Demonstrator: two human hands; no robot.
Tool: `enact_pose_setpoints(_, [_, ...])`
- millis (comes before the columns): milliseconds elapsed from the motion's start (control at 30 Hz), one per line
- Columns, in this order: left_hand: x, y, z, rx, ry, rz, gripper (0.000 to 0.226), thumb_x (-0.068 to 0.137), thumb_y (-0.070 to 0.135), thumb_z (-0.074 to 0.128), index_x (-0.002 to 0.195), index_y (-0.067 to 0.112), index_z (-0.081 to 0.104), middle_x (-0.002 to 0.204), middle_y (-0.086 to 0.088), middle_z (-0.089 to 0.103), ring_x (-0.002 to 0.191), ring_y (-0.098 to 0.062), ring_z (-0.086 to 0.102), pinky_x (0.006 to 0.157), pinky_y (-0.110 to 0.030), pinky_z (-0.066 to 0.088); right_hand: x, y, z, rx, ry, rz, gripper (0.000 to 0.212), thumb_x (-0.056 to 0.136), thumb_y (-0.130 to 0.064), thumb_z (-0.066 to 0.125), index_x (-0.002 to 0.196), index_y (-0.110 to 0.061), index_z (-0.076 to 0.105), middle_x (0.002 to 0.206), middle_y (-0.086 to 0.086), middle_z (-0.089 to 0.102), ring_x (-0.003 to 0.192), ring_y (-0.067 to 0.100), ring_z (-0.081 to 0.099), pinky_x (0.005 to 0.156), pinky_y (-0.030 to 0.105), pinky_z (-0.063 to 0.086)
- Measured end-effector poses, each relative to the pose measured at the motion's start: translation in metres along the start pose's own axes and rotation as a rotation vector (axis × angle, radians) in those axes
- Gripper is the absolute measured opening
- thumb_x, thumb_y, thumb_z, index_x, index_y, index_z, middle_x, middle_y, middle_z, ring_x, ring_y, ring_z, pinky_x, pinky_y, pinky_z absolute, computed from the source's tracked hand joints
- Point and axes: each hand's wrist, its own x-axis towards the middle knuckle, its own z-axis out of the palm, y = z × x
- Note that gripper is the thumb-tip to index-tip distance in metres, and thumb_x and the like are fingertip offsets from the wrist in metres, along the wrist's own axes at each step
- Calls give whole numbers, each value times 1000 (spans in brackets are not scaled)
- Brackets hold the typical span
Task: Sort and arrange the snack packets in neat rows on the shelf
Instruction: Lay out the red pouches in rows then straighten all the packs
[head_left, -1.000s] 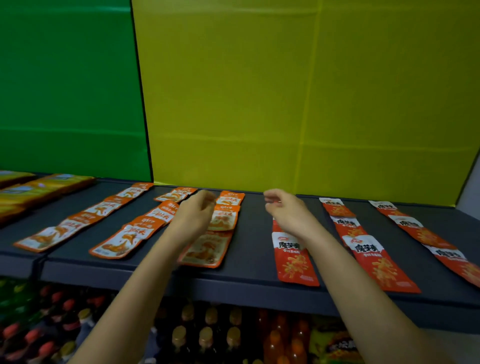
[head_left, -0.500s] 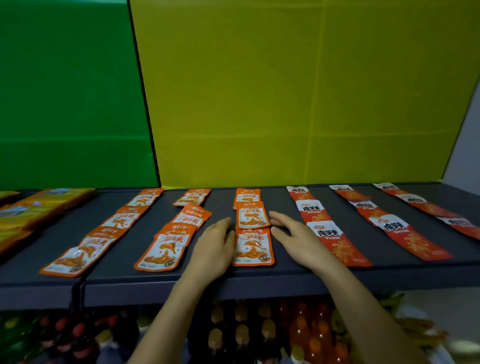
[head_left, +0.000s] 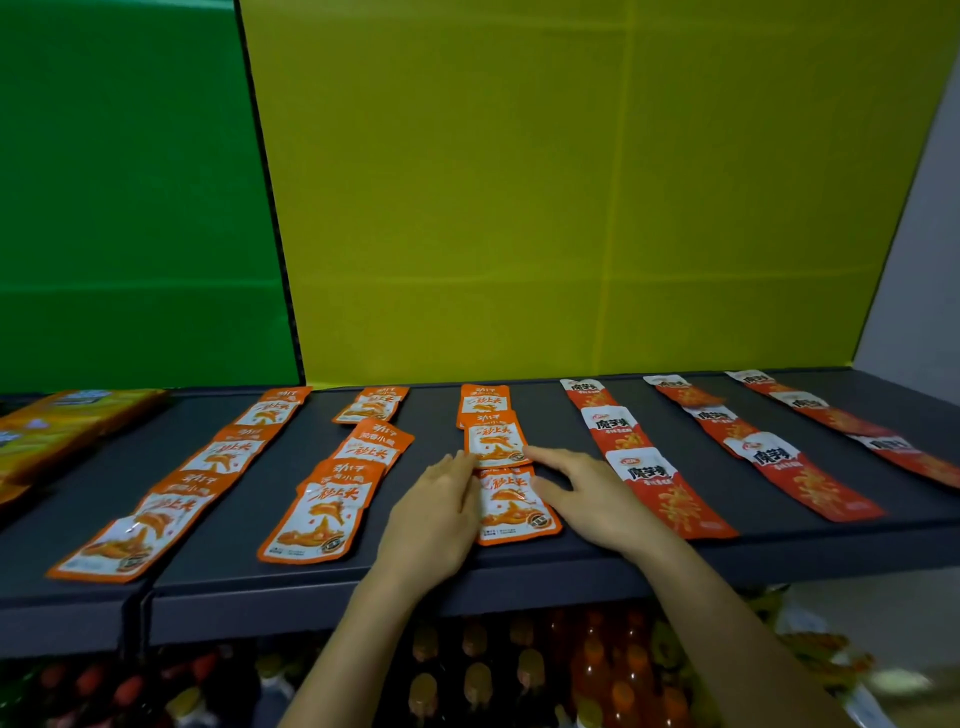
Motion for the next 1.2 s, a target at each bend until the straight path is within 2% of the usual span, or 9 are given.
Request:
enact_pose_setpoints(200, [15,8,-12,-149,10,-113,36,98,24,37,130,10,46,136,-9,50,124,-22,46,99,-31,37,15,-4,-8,183,0,65,42,95,-25,49,136,-18,44,139,3,45,128,15,44,100,24,35])
enact_pose_setpoints(300, [37,15,-20,-109,2,-179,33,98,23,37,127,10,43,137,-15,48,124,-28,45,94,-32,37,36,-10,-12,224,-20,127,46,95,-22,49,139,-13,40,142,5,45,129,17,44,97,24,36])
enact_pose_setpoints(367, [54,14,-19,-86,-29,-209,14,98,23,37,111,18,39,134,-19,49,121,-32,47,93,-34,39,49,-13,-11,223,-41,154,46,96,-21,48,140,-11,38,142,5,45,129,19,45,93,23,36])
enact_pose_setpoints(433, [68,9,-11,-72,-45,-229,15,98,24,38,104,11,39,127,-21,53,114,-34,51,89,-37,41,58,-13,-8,209,-40,172,44,96,-20,46,138,-9,39,141,6,47,127,21,46,94,26,38])
enact_pose_setpoints(600, [83,-1,2,-22,-34,-231,32,97,23,37,118,-1,41,122,-21,55,111,-35,53,85,-39,42,71,-7,7,8,14,162,43,96,-26,44,136,-12,41,139,8,49,129,27,43,105,42,37])
enact_pose_setpoints(833, [83,-2,4,-18,-2,-229,35,97,24,37,126,4,38,125,-18,56,111,-33,55,90,-42,45,77,-4,12,-135,10,124,44,98,-28,40,138,-12,37,140,9,47,130,27,40,103,40,35])
enact_pose_setpoints(1000, [76,2,2,-49,53,-214,10,97,21,40,105,16,38,127,-18,54,113,-32,53,91,-41,42,78,-2,12,17,53,107,44,96,-24,43,138,-12,40,140,9,48,128,27,44,103,42,40])
enact_pose_setpoints(1100, [68,1,-8,-39,163,-157,34,95,19,43,127,6,44,135,-15,50,124,-28,47,99,-37,39,71,-7,8,115,109,50,46,95,-19,46,140,-13,40,144,6,44,132,24,40,108,40,36])
enact_pose_setpoints(1200, [56,-4,-31,-65,251,-113,34,94,16,45,126,5,52,131,-12,56,121,-25,51,100,-32,39,59,-20,1,164,166,-38,42,95,-14,47,137,-14,43,142,5,45,132,21,40,109,35,34])
